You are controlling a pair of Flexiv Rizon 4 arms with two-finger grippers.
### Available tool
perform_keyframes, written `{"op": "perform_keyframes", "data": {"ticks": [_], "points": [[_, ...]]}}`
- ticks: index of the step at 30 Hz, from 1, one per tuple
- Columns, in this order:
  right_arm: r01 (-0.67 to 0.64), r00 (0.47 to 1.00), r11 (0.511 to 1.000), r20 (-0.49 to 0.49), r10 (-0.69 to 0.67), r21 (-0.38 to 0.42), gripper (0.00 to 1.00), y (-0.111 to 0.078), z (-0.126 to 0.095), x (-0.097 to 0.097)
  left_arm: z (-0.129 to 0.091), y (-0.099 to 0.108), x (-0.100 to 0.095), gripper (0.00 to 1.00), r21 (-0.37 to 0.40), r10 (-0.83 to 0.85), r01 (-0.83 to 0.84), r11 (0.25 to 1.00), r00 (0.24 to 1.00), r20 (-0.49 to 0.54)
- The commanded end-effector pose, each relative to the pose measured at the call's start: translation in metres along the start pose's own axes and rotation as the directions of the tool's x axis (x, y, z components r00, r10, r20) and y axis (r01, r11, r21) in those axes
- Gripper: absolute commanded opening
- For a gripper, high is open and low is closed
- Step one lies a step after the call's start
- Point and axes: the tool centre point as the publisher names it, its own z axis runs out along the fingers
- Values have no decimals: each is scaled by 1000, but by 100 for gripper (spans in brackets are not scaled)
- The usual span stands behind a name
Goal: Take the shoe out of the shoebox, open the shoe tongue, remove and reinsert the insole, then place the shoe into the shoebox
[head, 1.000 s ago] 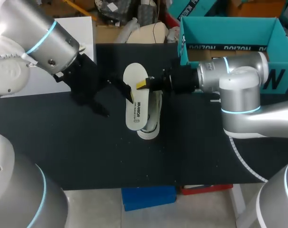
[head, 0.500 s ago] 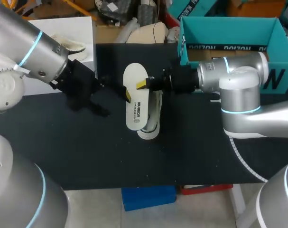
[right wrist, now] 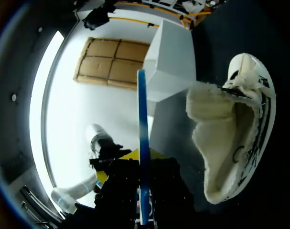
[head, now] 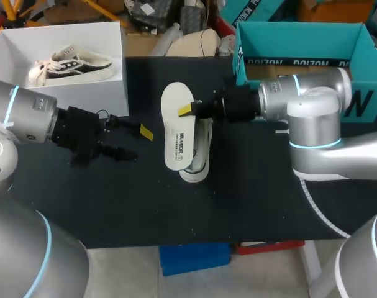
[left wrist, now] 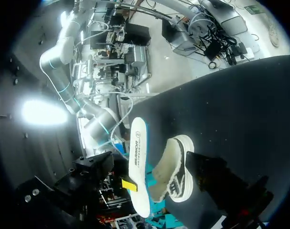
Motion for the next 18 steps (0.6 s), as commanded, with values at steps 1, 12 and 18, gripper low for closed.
{"op": "perform_keyframes", "data": {"ticks": [1, 12, 18], "points": [[-1, 1000, 1000, 2, 1, -2, 0, 0, 1, 0, 1, -3, 3, 100, -30, 4, -3, 1000, 1000, 25], [-1, 1000, 1000, 2, 1, -2, 0, 0, 1, 0, 3, -12, -1, 100, -93, 116, -103, 990, 983, 143], [-1, 1000, 1000, 2, 1, -2, 0, 0, 1, 0, 9, -7, -3, 100, -177, 180, -131, 975, 939, 293]]}}
